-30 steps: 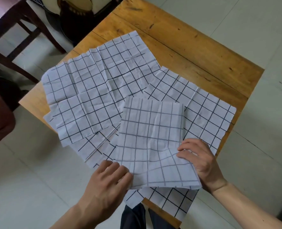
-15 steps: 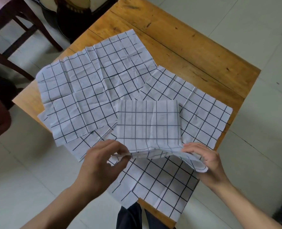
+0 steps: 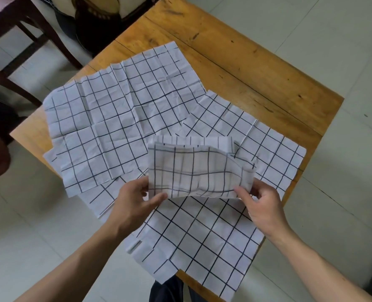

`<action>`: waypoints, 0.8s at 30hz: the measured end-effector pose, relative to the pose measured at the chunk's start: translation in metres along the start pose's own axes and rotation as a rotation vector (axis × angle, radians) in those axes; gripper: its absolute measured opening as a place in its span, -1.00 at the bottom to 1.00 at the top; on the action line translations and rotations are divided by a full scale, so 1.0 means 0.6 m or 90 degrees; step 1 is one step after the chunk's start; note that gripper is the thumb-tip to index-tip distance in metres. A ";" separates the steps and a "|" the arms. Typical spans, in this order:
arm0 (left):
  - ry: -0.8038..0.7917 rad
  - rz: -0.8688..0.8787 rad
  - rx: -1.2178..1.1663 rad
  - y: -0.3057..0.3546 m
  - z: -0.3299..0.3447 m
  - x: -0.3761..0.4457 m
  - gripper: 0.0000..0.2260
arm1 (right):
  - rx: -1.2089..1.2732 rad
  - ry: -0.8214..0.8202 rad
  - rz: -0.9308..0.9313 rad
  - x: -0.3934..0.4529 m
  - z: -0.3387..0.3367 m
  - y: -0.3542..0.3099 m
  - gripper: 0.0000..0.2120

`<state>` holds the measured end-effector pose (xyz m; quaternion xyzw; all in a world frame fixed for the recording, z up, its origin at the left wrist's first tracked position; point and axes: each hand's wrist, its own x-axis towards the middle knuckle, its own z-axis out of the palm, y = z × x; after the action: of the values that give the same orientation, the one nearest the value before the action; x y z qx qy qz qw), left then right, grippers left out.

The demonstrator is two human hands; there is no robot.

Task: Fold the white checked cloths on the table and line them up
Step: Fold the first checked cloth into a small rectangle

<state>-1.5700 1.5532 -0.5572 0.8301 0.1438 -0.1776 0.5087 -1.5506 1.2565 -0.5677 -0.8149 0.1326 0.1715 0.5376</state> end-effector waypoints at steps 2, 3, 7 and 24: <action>0.041 -0.008 0.004 0.002 0.009 0.006 -0.90 | -0.003 0.004 -0.001 0.010 0.003 -0.006 -0.93; 0.063 -0.017 0.003 -0.002 0.012 0.012 -0.91 | -0.004 0.006 -0.001 0.015 0.005 -0.010 -0.93; 0.063 -0.094 0.002 -0.010 0.014 0.030 -0.51 | -0.049 0.019 0.005 0.044 0.010 -0.015 -0.84; 0.093 -0.122 -0.006 -0.039 0.025 0.012 -0.68 | -0.168 -0.010 0.040 0.026 -0.001 0.023 -0.85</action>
<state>-1.5756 1.5504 -0.5854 0.8207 0.2604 -0.1636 0.4816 -1.5422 1.2501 -0.5855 -0.8726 0.1298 0.2104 0.4212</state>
